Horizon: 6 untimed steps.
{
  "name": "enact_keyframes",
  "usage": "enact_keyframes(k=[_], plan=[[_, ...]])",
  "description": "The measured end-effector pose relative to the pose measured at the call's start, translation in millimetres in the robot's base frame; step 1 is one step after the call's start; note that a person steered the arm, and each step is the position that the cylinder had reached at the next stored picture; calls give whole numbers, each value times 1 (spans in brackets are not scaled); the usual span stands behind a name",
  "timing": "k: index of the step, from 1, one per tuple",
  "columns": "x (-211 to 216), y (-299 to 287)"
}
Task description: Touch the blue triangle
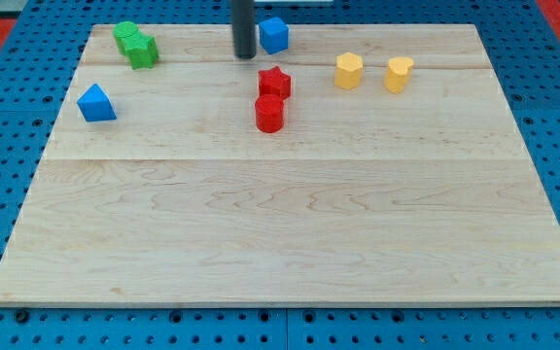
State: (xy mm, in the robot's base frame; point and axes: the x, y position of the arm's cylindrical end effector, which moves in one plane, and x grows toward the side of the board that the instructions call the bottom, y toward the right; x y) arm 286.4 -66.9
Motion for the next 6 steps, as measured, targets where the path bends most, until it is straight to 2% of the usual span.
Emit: enact_keyframes(k=[1,2,3,4,5,6], plan=[[98,-11],[143,-71],[115,-185],[67,-219],[46,-215],[52,-185]])
